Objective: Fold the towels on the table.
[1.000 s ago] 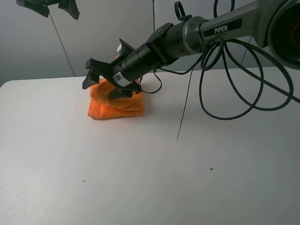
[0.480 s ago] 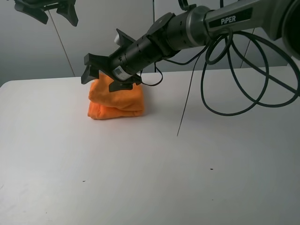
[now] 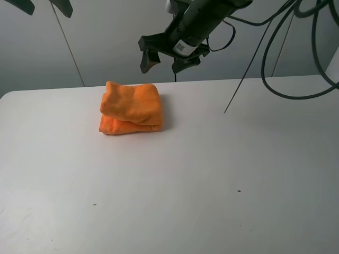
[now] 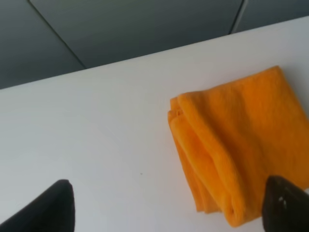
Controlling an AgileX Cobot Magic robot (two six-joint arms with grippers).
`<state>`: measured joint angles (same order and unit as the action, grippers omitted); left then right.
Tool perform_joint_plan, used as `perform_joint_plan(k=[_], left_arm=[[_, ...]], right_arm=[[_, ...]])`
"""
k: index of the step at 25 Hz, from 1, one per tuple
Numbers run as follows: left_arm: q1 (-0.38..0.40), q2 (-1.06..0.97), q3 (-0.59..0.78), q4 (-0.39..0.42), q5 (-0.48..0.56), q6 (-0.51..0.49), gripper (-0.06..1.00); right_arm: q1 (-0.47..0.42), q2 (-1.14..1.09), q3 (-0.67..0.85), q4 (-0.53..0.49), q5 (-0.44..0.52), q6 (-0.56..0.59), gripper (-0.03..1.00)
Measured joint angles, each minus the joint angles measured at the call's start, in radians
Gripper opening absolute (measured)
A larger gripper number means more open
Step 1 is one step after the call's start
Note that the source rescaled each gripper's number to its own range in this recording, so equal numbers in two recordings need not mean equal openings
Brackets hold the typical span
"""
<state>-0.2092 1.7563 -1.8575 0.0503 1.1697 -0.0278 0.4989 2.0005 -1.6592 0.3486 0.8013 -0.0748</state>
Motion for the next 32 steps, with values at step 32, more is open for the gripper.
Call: perform_joint_plan(k=[32], left_arm=[[0.0,-1.423,1.005,0.024,-0.054,-0.095,0.99]], right_arm=[[-0.028,-1.675,0.957,-0.46,0.321,0.21,1.0]])
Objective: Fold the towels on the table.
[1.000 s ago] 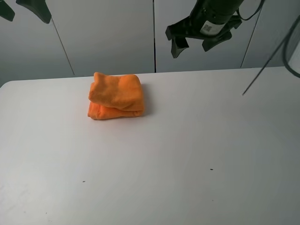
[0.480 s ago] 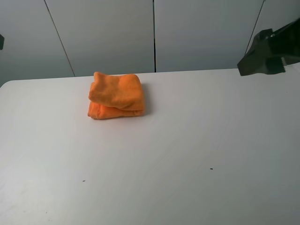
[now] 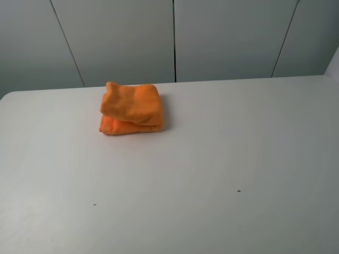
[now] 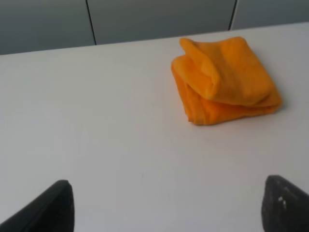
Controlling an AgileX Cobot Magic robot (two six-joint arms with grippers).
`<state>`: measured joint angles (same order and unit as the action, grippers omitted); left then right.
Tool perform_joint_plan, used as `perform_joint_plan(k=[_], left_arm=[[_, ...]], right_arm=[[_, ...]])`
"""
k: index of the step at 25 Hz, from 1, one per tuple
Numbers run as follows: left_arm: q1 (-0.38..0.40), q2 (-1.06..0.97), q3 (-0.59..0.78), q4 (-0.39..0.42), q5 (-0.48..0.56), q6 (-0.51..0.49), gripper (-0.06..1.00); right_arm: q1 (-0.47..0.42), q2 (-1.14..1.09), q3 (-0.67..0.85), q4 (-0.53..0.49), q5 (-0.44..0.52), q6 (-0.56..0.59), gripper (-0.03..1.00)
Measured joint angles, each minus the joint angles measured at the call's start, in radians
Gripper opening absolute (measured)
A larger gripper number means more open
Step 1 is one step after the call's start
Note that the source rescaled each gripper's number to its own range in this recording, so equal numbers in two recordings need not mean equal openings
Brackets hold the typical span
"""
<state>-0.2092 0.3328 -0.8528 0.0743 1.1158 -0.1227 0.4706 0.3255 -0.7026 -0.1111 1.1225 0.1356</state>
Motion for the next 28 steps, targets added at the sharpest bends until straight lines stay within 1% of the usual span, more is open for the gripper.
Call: perform_joint_plan(k=[7,10,13,17,19,22,28], left_arm=[[0.0,-0.276,0.123,0.001,0.058,-0.002,0.99],[0.0,-0.328,0.159,0.007,0.079,-0.002,0.99],[0.0,-0.328,0.198,0.021,0.099,0.011,0.99],[0.0,-0.333,0.287,0.025,0.092,0.063,0.99],[0.0,-0.333,0.302,0.025,0.063,0.074,0.99],[0.0,-0.333,0.332,0.023,-0.004,0.069,0.99],[0.0,-0.333,0.341,0.017,-0.024,0.062,1.0]], right_arm=[[0.0,-0.253,0.183,0.06,-0.005,-0.069,1.0],[0.0,-0.317,0.19,0.097,-0.019,-0.119,1.0],[0.0,-0.323,0.19,0.104,-0.021,-0.136,1.0],[0.0,-0.327,0.19,0.104,-0.021,-0.144,1.0],[0.0,-0.327,0.19,0.104,-0.021,-0.146,1.0],[0.0,-0.327,0.19,0.104,-0.023,-0.146,1.0],[0.0,-0.327,0.19,0.104,-0.023,-0.148,1.0]])
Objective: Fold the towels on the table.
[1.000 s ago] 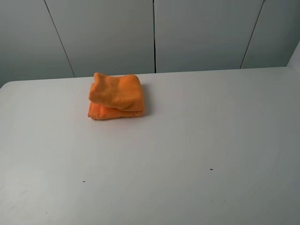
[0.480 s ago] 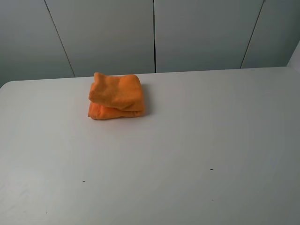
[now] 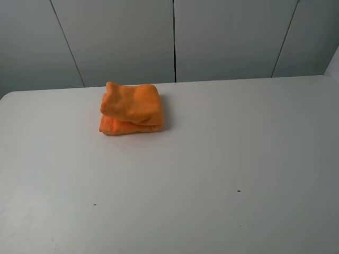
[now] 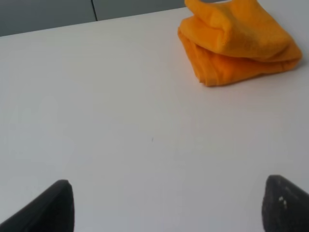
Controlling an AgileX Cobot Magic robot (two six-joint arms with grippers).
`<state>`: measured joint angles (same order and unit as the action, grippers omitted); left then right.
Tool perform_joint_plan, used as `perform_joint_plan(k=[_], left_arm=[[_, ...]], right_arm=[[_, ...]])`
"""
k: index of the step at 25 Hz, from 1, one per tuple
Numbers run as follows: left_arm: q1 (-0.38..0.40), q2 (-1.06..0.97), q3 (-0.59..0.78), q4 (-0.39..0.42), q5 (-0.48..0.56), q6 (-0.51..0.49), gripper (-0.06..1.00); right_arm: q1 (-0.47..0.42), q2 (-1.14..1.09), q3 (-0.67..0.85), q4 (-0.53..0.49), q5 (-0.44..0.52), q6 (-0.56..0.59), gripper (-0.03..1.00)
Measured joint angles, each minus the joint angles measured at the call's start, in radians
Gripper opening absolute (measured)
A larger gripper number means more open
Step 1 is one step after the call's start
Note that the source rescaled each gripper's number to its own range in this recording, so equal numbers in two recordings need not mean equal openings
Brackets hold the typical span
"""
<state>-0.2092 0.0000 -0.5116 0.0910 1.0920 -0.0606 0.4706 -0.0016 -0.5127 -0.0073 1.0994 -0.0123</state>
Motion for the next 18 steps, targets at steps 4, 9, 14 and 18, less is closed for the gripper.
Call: perform_joint_plan(k=[4,9,14,18], left_arm=[[0.006,0.0,0.0,-0.004,0.0,0.0,1.0],[0.12,0.0,0.0,-0.007,-0.002,-0.004,1.0],[0.181,0.0,0.0,-0.008,-0.002,-0.008,1.0],[0.187,0.0,0.0,-0.008,-0.002,-0.008,1.0]], right_arm=[[-0.034,0.0,0.0,0.0,0.0,0.0,1.0],[-0.196,0.0,0.0,0.0,0.0,0.0,1.0],[-0.386,0.0,0.0,0.0,0.0,0.0,1.0],[-0.452,0.0,0.0,0.0,0.0,0.002,1.0]])
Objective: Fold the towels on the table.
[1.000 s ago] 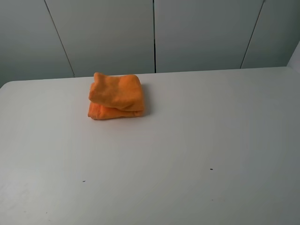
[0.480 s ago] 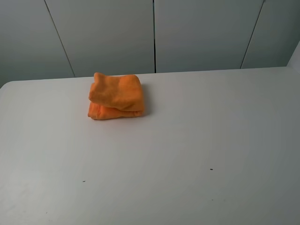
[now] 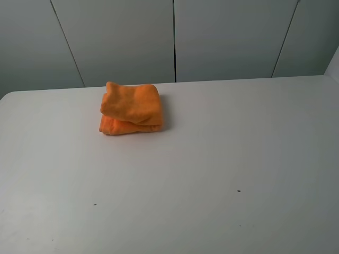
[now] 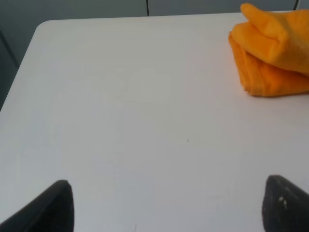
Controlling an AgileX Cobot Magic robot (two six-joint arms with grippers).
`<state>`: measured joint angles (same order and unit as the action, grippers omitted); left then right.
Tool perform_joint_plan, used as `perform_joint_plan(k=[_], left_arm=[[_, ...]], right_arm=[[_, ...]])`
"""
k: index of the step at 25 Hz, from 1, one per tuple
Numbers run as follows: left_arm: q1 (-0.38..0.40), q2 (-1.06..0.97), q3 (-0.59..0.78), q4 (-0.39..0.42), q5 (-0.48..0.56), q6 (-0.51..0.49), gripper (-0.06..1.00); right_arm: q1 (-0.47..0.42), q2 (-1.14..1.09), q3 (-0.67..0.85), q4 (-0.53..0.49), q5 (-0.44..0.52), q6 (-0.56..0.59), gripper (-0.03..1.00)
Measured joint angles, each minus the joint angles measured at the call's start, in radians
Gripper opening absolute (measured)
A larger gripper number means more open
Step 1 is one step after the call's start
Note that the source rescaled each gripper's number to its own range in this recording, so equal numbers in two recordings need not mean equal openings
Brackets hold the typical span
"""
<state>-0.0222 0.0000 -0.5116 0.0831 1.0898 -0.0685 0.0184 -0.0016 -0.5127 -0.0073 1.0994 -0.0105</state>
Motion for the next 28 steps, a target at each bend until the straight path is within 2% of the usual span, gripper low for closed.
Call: perform_joint_plan(k=[28], left_arm=[[0.0,0.0,0.0,0.0,0.0,0.0,1.0]], right_arm=[[-0.007,0.0,0.0,0.0,0.0,0.0,1.0]])
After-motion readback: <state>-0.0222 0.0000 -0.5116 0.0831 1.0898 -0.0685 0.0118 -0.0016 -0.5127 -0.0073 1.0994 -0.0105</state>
